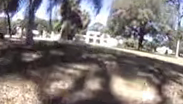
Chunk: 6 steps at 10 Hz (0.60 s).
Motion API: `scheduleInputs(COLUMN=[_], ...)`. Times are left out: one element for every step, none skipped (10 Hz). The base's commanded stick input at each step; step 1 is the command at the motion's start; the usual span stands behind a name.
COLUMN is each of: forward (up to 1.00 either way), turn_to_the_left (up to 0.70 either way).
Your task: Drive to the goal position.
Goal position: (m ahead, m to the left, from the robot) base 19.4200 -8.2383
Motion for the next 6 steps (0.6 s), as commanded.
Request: scheduleInputs(forward=[0.7,0.7,0.7,0.7,0.7,0.7], turn_to_the_left=[0.0,0.0,0.0,0.0,-0.05,-0.35])
